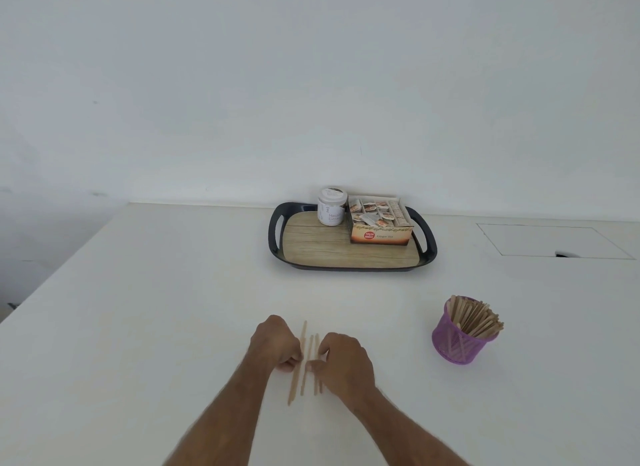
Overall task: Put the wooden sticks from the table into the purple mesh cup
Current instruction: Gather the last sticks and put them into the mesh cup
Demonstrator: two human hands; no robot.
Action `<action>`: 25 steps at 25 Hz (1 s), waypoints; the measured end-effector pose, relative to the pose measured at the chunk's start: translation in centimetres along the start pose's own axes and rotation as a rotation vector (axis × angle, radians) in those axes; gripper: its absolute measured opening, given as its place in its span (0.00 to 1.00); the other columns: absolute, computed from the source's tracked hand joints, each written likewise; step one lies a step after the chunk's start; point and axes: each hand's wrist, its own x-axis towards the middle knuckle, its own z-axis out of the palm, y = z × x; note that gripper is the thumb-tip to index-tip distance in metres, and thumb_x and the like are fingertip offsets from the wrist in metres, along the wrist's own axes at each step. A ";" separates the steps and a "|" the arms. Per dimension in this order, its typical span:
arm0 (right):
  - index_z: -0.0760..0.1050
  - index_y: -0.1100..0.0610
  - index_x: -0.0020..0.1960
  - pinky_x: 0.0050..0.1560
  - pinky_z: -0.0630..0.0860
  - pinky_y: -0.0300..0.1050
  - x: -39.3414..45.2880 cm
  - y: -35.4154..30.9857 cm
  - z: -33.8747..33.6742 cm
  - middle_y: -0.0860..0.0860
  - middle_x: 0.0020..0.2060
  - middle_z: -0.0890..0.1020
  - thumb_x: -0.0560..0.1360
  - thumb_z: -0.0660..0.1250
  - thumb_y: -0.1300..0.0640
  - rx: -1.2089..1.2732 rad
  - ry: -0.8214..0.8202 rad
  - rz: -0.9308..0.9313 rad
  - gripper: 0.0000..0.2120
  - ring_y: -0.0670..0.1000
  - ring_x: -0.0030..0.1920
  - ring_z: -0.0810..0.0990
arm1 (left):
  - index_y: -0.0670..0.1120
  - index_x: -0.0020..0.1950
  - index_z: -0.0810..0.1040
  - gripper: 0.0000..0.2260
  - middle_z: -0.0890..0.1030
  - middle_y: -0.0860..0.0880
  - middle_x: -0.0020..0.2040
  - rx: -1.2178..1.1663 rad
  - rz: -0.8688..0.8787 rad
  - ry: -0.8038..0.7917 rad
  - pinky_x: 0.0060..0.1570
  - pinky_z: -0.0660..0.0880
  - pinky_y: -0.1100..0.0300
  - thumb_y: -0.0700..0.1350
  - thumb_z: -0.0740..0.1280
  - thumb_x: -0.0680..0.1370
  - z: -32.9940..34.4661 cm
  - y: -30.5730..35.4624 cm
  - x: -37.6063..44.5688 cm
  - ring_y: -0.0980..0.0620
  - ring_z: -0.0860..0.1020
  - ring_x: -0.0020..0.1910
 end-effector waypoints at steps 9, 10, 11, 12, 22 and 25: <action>0.79 0.53 0.40 0.38 0.73 0.42 -0.1 -0.1 -0.1 0.47 0.40 0.81 0.71 0.70 0.46 -0.105 0.051 -0.033 0.10 0.49 0.38 0.77 | 0.40 0.37 0.81 0.11 0.84 0.47 0.27 0.167 0.032 0.076 0.38 0.85 0.57 0.43 0.81 0.64 0.2 -0.2 0.0 0.50 0.85 0.27; 0.76 0.54 0.37 0.38 0.73 0.42 -0.1 0.0 0.0 0.47 0.38 0.79 0.71 0.70 0.48 -0.122 0.071 -0.035 0.11 0.49 0.37 0.75 | 0.40 0.38 0.81 0.12 0.84 0.47 0.29 0.194 0.040 0.089 0.40 0.85 0.56 0.44 0.82 0.65 0.3 -0.2 0.0 0.50 0.85 0.29; 0.75 0.54 0.35 0.38 0.74 0.43 0.0 0.1 0.0 0.47 0.35 0.78 0.72 0.69 0.50 -0.131 0.091 -0.026 0.11 0.49 0.36 0.75 | 0.41 0.39 0.82 0.12 0.85 0.47 0.31 0.214 0.053 0.102 0.42 0.85 0.55 0.43 0.82 0.65 0.5 -0.2 0.1 0.49 0.86 0.31; 0.75 0.55 0.35 0.39 0.76 0.42 0.2 0.1 0.0 0.47 0.35 0.78 0.72 0.69 0.51 -0.139 0.104 -0.019 0.10 0.50 0.37 0.77 | 0.41 0.41 0.82 0.11 0.86 0.46 0.34 0.229 0.063 0.109 0.44 0.85 0.53 0.43 0.81 0.66 0.5 -0.3 0.2 0.48 0.86 0.34; 0.72 0.56 0.53 0.50 0.74 0.46 1.0 0.6 0.2 0.54 0.54 0.77 0.78 0.58 0.61 -0.395 0.040 -0.153 0.06 0.54 0.55 0.77 | 0.42 0.37 0.76 0.05 0.80 0.47 0.31 0.292 0.122 0.052 0.34 0.80 0.60 0.41 0.71 0.67 0.5 -0.7 0.8 0.48 0.81 0.28; 0.72 0.59 0.57 0.53 0.74 0.47 1.5 0.9 0.1 0.55 0.55 0.77 0.78 0.57 0.60 -0.411 0.010 -0.152 0.09 0.55 0.56 0.76 | 0.43 0.37 0.72 0.09 0.77 0.48 0.33 0.346 0.157 0.052 0.35 0.75 0.59 0.44 0.72 0.67 0.8 -0.8 0.8 0.48 0.78 0.32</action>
